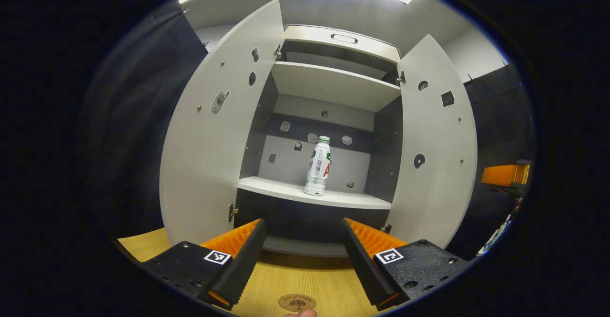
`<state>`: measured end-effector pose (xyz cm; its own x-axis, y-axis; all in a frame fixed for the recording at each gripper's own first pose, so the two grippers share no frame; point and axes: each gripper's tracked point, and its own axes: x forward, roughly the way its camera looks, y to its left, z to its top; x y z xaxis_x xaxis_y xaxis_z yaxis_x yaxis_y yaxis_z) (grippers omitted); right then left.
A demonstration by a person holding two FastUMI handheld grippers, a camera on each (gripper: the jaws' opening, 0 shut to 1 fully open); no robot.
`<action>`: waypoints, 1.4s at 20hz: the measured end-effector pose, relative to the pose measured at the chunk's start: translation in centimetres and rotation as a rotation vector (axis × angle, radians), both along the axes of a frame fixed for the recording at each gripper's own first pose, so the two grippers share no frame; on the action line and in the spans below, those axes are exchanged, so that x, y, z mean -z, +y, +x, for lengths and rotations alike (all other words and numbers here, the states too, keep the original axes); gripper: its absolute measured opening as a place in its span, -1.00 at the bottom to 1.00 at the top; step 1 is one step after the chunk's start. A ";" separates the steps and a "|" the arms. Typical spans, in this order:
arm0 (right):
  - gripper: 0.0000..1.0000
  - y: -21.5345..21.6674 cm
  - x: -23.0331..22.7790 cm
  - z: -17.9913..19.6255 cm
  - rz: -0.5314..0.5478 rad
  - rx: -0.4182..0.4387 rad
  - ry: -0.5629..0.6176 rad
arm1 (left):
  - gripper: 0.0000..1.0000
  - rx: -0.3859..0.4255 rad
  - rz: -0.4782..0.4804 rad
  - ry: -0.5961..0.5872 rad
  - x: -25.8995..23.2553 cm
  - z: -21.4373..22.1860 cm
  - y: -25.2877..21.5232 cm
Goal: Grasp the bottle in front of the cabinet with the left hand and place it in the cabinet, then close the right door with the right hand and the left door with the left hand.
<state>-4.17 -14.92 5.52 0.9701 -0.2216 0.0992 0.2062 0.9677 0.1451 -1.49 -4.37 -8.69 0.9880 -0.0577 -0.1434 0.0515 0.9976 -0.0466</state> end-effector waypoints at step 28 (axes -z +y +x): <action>0.90 -3.7 -10.0 7.4 -0.079 0.019 -0.077 | 0.90 -0.059 -0.024 -0.022 -2.1 0.5 5.3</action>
<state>3.20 -18.62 15.55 0.9545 -0.2287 0.1914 0.2160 0.9727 0.0851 -1.02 0.90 -6.63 0.9927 -0.0028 -0.1207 -0.0057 0.9976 -0.0697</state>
